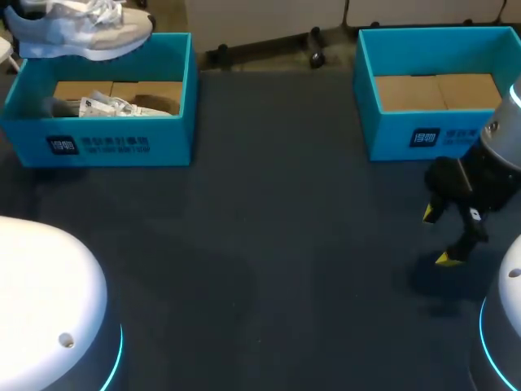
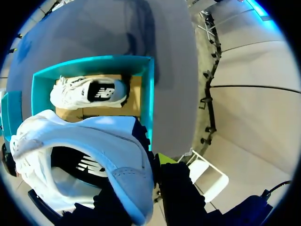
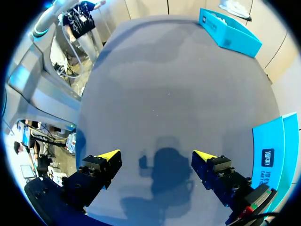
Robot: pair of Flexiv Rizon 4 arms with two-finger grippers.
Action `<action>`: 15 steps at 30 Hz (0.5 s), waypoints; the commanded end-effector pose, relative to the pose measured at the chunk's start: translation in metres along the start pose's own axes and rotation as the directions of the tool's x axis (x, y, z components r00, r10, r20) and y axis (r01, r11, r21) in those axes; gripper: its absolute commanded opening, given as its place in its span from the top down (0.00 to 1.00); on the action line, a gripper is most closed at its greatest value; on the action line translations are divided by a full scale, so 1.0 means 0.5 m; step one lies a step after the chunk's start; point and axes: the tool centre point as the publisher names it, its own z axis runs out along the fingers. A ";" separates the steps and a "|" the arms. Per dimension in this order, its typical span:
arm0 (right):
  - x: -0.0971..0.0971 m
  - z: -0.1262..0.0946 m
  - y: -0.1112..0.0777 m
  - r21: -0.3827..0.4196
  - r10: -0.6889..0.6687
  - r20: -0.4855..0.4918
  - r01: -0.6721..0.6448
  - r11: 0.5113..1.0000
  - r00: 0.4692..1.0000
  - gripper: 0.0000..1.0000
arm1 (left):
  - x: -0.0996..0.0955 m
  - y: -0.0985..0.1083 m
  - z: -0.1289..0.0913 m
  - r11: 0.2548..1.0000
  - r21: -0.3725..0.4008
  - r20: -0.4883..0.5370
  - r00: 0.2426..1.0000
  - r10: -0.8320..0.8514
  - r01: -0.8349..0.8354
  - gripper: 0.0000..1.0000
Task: Take the shoe out of the shoebox, open the shoe tongue, remove and reinsert the insole, then place the shoe into the shoebox
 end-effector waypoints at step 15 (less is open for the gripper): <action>0.001 0.001 -0.001 0.000 -0.001 0.001 0.001 1.000 1.000 0.00 | -0.023 0.031 0.032 0.998 0.054 0.015 1.000 0.021 -0.021 1.00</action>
